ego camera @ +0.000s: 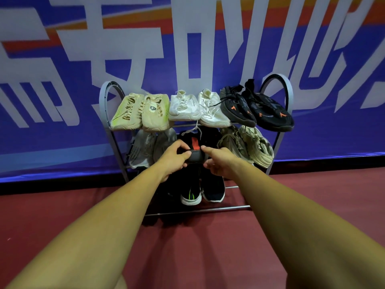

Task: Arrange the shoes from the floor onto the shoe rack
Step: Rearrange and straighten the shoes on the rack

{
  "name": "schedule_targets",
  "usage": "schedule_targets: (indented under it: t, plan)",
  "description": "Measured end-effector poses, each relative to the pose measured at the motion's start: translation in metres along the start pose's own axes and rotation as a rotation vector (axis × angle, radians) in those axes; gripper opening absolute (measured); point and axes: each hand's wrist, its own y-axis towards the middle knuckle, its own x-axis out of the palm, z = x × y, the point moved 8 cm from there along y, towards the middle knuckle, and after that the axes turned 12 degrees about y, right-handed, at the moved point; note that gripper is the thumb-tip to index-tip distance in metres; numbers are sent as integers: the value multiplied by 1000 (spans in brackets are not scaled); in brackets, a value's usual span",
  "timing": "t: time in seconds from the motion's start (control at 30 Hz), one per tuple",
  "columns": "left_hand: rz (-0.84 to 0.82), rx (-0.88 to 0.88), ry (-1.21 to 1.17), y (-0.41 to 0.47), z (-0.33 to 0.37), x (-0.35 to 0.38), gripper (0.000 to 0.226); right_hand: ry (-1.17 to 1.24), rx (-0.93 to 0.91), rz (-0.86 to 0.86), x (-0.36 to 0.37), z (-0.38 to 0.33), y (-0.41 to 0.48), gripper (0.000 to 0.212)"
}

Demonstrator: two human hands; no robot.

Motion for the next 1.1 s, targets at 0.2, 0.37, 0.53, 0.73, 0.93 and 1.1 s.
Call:
schedule_targets:
  t: [0.2,0.37,0.53,0.73,0.93,1.1]
  plan:
    - [-36,44,-19,-18,10,-4,15,-14,43,-50,-3,0,-10,32]
    - [-96,50,-22,-33,12,-4,14,-18,55,-32,-4,-2,-21,28]
    - [-141,29,114,-43,20,-4,38,-36,81,1,-13,-2,-28,26]
    - [-93,22,254,-45,13,-11,68,-84,205,-52,-17,11,-38,25]
    - [45,109,476,-45,14,-29,46,-180,201,-132,-17,16,-37,18]
    - [158,102,599,-42,12,-38,29,-163,168,-113,-21,13,-32,24]
